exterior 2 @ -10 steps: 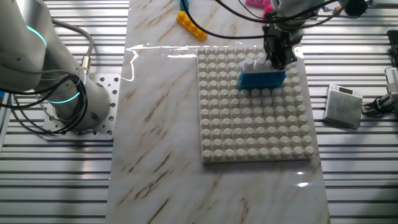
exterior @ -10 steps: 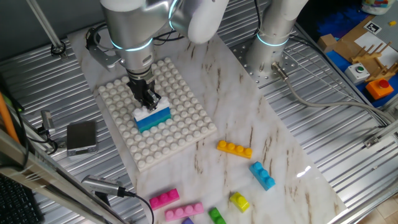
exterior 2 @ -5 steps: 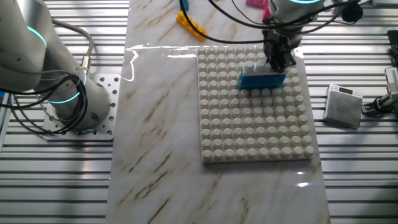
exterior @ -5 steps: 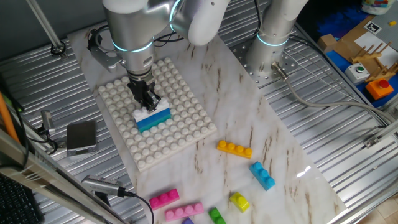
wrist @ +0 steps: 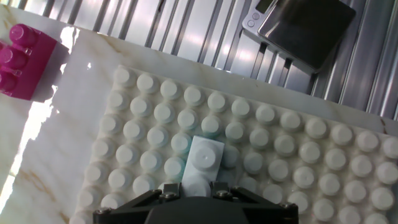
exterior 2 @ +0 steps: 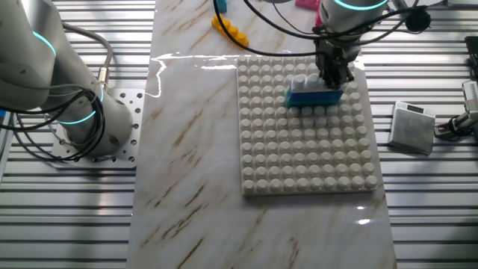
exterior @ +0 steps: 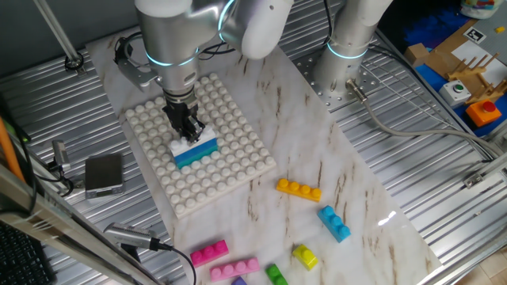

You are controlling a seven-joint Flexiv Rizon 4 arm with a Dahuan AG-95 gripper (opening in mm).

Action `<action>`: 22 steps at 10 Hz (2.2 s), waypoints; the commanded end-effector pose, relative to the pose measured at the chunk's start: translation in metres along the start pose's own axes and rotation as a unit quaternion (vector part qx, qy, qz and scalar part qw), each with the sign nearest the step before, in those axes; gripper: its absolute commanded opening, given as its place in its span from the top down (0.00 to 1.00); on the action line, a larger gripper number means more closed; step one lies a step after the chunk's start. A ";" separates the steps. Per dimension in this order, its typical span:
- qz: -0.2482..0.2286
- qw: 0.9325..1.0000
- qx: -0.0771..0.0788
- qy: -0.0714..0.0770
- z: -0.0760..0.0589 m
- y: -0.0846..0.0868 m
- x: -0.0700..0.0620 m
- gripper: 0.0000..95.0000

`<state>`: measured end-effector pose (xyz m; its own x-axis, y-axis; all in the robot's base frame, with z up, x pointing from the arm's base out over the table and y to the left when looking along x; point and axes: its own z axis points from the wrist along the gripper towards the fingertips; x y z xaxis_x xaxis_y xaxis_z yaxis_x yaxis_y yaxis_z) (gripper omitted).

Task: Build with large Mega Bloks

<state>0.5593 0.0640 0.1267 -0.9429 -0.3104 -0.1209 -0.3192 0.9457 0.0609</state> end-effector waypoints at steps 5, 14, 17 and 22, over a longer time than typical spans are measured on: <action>-0.003 1.000 0.000 0.005 0.005 -0.001 0.000 1.00; -0.010 1.000 -0.004 0.010 0.000 0.000 -0.001 0.60; -0.010 1.000 -0.004 0.010 0.000 0.000 -0.001 0.60; -0.010 1.000 -0.004 0.010 0.000 0.000 -0.001 0.60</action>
<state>0.5600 0.0640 0.1267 -0.9380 -0.3313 -0.1015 -0.3386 0.9386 0.0657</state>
